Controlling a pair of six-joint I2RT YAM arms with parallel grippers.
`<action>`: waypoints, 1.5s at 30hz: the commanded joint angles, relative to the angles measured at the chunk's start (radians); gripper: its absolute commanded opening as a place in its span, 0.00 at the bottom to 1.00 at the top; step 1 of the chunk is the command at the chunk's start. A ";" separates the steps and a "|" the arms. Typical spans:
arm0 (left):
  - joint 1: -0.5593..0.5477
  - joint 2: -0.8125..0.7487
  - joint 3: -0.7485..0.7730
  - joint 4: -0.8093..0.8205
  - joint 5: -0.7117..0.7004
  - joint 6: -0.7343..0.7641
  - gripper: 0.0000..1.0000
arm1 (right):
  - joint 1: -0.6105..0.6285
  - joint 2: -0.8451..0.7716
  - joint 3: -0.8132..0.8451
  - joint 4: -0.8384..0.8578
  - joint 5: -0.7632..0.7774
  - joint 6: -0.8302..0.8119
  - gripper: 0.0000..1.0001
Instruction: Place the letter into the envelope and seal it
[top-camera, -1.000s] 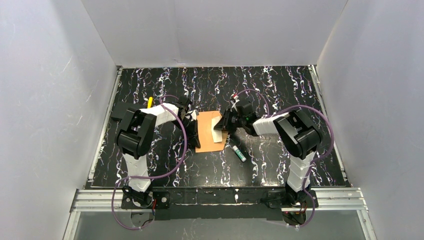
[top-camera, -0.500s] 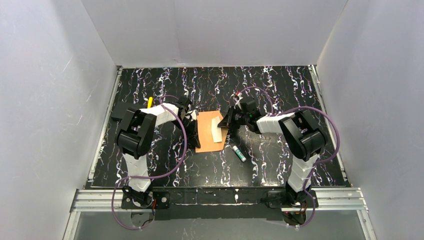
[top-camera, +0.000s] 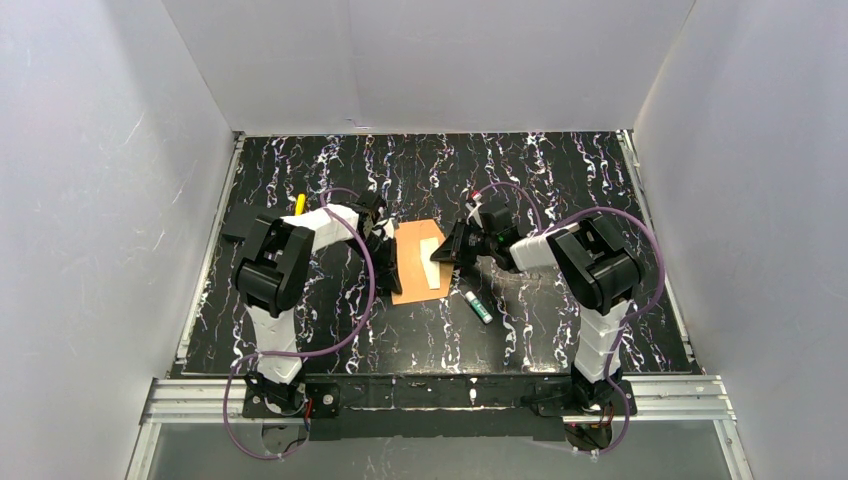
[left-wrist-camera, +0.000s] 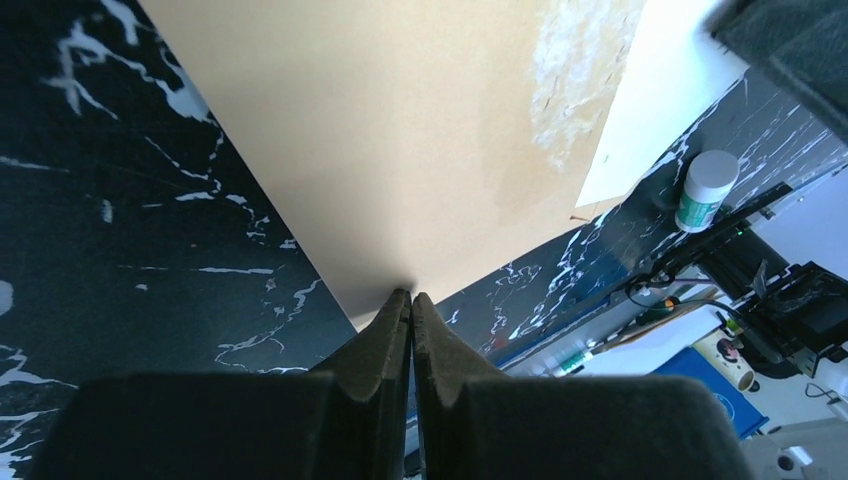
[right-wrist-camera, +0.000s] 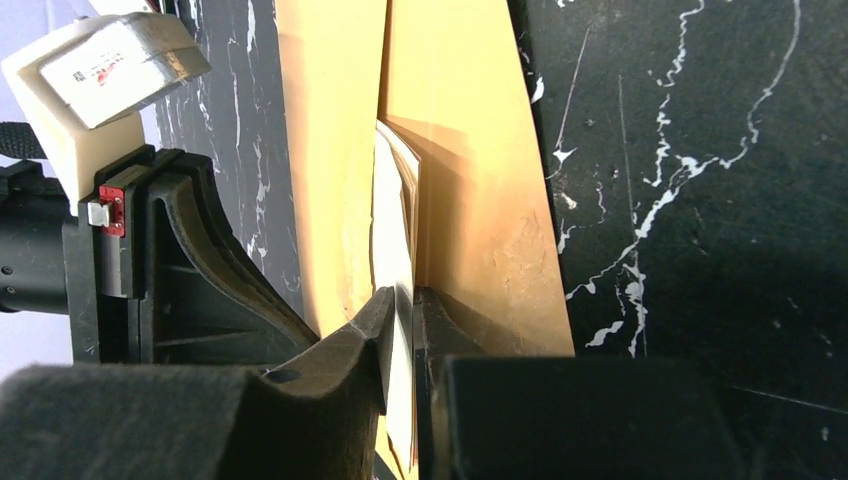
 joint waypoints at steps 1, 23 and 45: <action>0.009 -0.007 0.044 -0.004 -0.053 0.028 0.08 | 0.007 -0.013 0.022 -0.059 0.022 -0.037 0.22; 0.037 0.066 0.265 -0.114 -0.220 -0.085 0.35 | 0.007 0.025 0.084 -0.184 0.047 -0.087 0.09; 0.038 0.150 0.281 -0.141 -0.210 -0.056 0.19 | 0.040 0.103 0.189 -0.166 -0.016 0.000 0.07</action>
